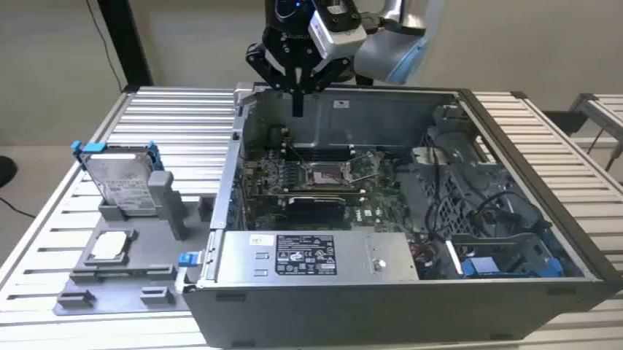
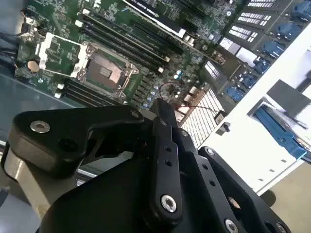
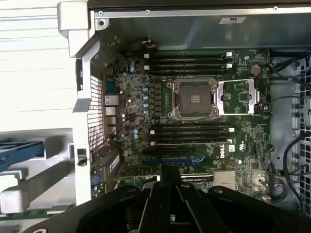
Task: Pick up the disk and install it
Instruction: 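Reach for the disk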
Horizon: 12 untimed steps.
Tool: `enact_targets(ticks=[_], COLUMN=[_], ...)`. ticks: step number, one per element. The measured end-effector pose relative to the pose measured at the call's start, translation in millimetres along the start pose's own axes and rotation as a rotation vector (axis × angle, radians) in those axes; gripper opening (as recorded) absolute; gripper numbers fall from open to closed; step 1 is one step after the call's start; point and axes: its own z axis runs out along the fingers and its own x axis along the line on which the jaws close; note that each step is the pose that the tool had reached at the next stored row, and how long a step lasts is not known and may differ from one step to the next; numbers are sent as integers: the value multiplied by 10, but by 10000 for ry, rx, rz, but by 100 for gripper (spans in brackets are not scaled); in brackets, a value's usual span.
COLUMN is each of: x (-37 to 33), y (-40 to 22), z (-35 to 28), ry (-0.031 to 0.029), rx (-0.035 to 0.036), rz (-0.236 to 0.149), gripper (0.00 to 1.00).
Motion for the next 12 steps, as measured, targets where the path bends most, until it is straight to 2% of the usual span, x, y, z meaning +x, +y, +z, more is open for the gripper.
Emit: enact_targets(ticks=[12], x=[3], y=[0], z=[0], ry=[0], rx=[0], rz=[0], gripper=[0])
